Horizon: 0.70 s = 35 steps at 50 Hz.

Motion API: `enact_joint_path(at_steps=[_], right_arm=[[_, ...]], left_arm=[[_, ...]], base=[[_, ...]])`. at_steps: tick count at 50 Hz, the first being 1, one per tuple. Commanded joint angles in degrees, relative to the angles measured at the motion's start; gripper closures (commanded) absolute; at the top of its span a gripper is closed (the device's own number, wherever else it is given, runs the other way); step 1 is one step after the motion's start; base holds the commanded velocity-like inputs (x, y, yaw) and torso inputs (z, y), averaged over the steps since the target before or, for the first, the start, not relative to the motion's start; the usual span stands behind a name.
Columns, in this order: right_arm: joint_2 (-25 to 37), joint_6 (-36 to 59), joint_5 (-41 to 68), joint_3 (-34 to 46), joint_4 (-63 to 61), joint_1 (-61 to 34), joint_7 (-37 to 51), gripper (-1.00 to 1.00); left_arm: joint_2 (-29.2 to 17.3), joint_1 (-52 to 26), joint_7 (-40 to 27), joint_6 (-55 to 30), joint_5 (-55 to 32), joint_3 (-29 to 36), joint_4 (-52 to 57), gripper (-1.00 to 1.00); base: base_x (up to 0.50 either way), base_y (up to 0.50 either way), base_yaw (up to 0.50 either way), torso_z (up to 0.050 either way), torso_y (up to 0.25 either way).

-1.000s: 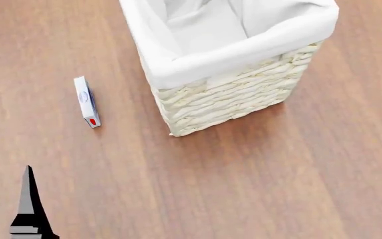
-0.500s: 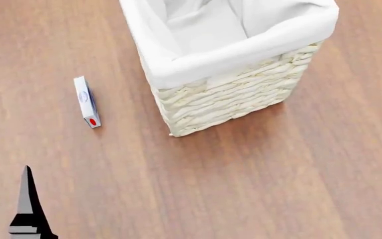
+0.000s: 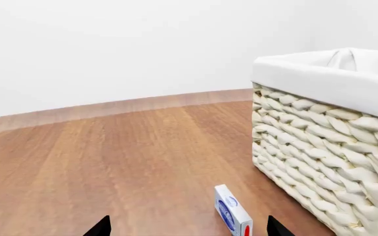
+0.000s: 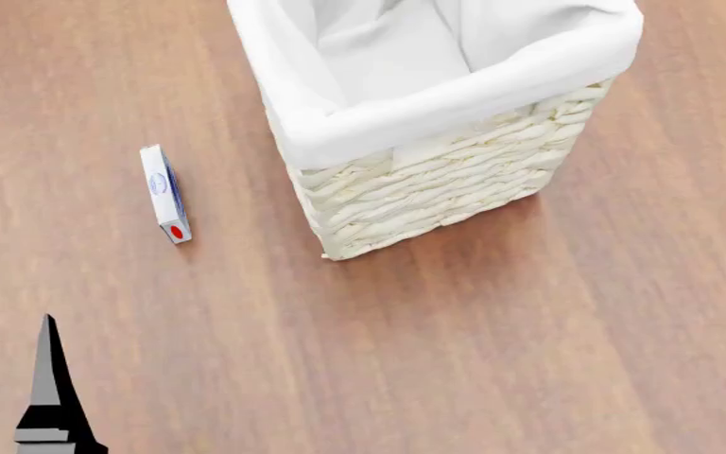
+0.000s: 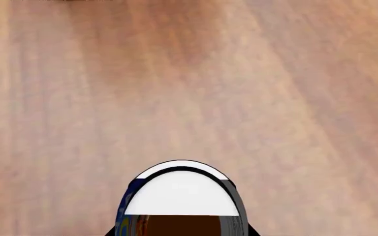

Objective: Pick up the alphabet soup and the cream cheese box, and put them in the basket.

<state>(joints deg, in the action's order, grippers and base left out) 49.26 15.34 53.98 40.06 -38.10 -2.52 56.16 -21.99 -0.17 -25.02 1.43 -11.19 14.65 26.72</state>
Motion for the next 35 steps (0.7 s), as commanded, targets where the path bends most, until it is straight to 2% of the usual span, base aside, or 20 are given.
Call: enact_joint_path(at_steps=[1,9,17,20,22,31,33,35], right_arm=[[-0.4,0.3,-0.6,0.7,1.3,0.2,-1.3,1.00],[0.0,0.6,-0.8,0.7,0.3,0.1,-0.9,1.00],[3.5,4.5,-2.8,-1.0,-8.8,-3.4,5.2,1.00],[4.3,2.9,-8.9,-1.3,-10.6,-3.1,5.8,1.00],[4.9,7.6,-12.6,-1.0,-13.7,-6.6,8.0,1.00],[7.8,11.8,-18.1,-2.7,-21.4,-14.0,9.4,1.00],[14.0,6.2,-16.9,8.3,-21.9,-27.3,14.6,1.00],[17.1,3.4,-15.2,21.4,-21.9,-42.5,18.2,1.00]], left_arm=[[-0.1,0.1,-0.2,0.1,0.1,0.1,0.0,-1.00],[-0.3,0.3,-0.4,0.1,0.2,0.1,0.0,-1.00],[-0.5,0.3,-0.6,-0.2,0.1,0.2,0.3,-1.00],[-0.4,0.4,-0.6,0.2,0.2,0.3,-0.1,-1.00],[-0.4,0.4,-0.5,0.2,0.2,0.5,-0.1,-1.00],[-0.4,0.4,-0.7,0.2,0.2,0.6,0.0,-1.00],[-0.4,0.4,-0.7,0.2,0.3,0.7,0.1,-1.00],[-0.5,0.4,-0.8,0.0,0.3,0.7,0.4,-1.00]], base=[[0.00,0.00,0.00,0.000,-0.016],[0.00,0.00,0.00,0.000,0.000],[0.00,0.00,0.00,0.000,0.000],[0.00,0.00,0.00,0.000,0.000],[0.00,0.00,0.00,0.000,0.000],[0.00,0.00,0.00,0.000,0.000],[0.00,0.00,0.00,0.000,0.000],[0.00,0.00,0.00,0.000,0.000]])
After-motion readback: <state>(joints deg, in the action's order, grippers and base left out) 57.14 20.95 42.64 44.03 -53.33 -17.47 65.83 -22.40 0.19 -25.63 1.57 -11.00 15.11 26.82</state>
